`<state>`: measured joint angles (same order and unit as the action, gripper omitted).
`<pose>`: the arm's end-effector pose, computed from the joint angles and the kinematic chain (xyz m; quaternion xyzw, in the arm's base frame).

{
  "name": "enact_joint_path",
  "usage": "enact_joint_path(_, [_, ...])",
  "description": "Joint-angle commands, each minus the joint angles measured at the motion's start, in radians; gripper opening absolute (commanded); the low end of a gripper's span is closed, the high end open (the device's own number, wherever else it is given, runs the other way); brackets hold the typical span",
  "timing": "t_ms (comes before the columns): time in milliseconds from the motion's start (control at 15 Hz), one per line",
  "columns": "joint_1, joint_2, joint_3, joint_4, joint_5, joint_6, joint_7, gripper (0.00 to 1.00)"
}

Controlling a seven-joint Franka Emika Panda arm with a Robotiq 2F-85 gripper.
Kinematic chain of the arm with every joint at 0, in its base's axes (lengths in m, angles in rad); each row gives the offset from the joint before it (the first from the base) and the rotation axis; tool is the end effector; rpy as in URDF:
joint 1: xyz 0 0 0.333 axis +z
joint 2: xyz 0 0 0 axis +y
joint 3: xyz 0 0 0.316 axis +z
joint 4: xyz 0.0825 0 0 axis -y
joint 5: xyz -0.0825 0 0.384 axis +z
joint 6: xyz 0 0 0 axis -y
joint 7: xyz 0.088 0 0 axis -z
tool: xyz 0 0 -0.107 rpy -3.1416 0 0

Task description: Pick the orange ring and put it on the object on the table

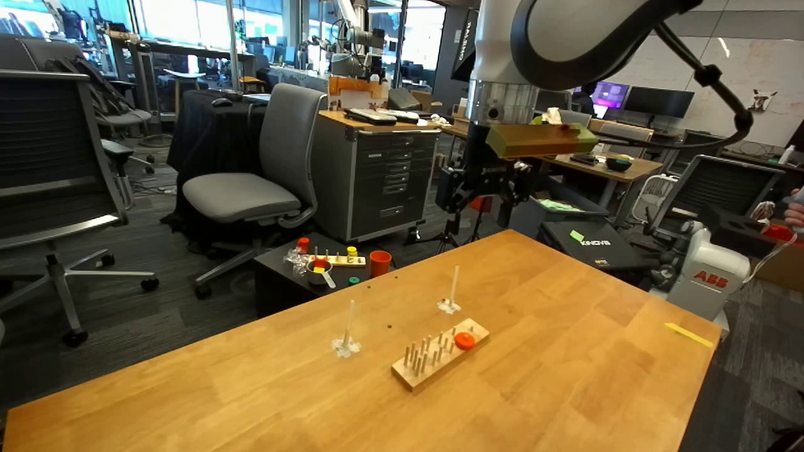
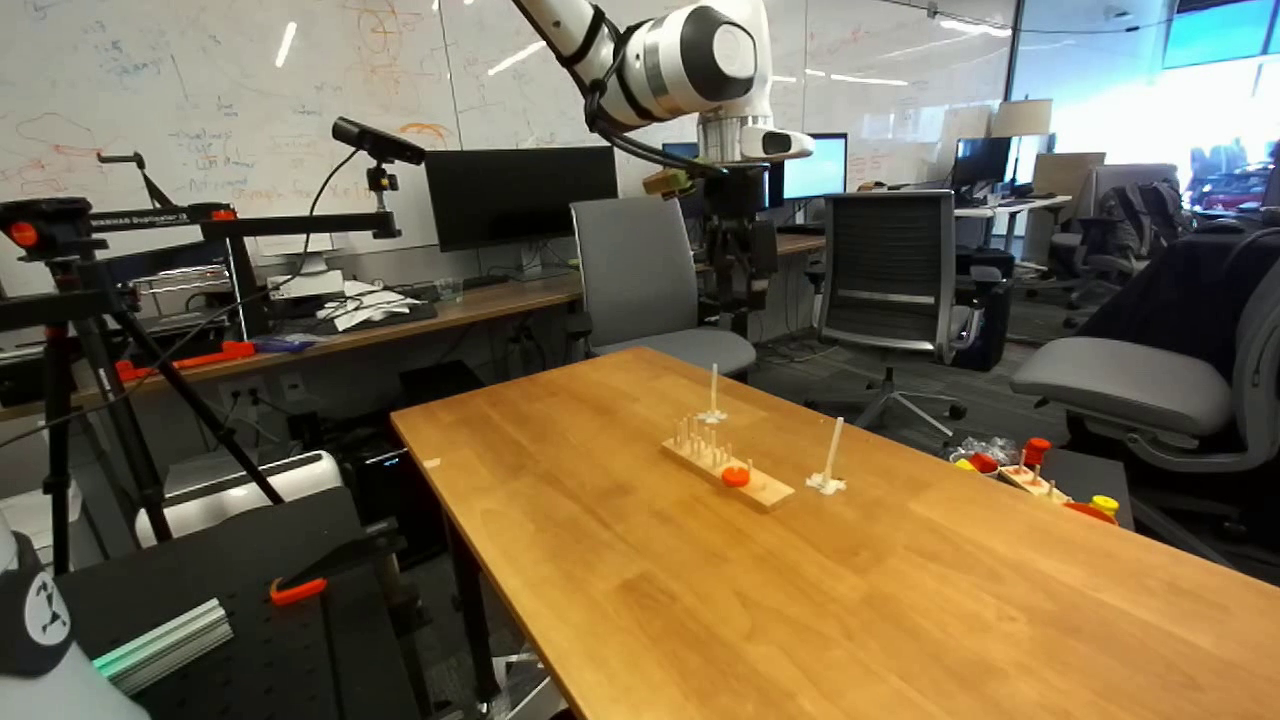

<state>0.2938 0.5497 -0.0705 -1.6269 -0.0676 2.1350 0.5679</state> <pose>0.6641 0.1538 0.2989 0.9877 -0.1481 -0.0008 0.0509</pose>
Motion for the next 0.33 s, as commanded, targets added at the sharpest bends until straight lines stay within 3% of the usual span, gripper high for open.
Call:
enact_joint_path(0, [-0.019,-0.032,0.04,-0.008,0.002,-0.077,-0.033,1.0])
enact_joint_path(267, [-0.016,-0.006,0.044,0.003,-0.009,-0.068,-0.013,1.0])
